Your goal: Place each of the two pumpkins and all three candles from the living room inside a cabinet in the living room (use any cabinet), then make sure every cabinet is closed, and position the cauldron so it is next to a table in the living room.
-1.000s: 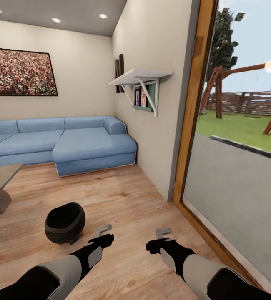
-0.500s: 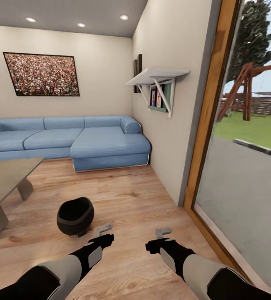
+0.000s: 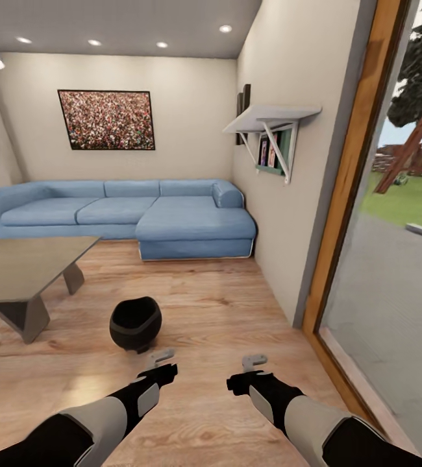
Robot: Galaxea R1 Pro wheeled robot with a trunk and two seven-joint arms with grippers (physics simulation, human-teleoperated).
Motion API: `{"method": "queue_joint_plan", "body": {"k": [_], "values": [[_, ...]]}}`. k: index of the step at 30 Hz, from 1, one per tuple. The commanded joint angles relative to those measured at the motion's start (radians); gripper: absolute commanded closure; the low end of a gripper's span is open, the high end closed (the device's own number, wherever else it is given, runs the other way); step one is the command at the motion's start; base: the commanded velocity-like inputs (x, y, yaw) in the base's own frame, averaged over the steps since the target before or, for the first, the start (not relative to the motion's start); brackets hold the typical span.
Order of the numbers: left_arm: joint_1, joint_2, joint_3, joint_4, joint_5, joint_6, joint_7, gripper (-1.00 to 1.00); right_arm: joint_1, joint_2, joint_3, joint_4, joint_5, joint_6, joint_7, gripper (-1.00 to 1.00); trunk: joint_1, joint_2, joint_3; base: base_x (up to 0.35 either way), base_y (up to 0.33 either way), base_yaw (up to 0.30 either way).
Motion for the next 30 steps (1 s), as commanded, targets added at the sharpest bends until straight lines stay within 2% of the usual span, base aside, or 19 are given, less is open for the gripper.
{"method": "queue_joint_plan", "body": {"k": [1, 21, 30], "values": [[-0.001, -0.001, -0.008, 0.001, 0.006, -0.003, 0.003, -1.00, 0.000, 0.000, 0.008, -0.001, -0.009, 0.005, -0.006, -1.00, 0.000, 0.000, -0.001, -0.017, -0.134, 0.292], [-0.001, -0.001, -0.008, 0.001, 0.006, -0.003, 0.003, -1.00, 0.000, 0.000, 0.008, -0.001, -0.009, 0.005, -0.005, -1.00, 0.000, 0.000, -0.001, -0.005, -0.010, 0.292], [-0.001, -0.001, -0.008, 0.001, 0.006, -0.003, 0.003, -1.00, 0.000, 0.000, 0.009, -0.001, -0.009, 0.005, -0.006, -1.00, 0.000, 0.000, -0.001, -0.152, 0.245, 0.291]]}}
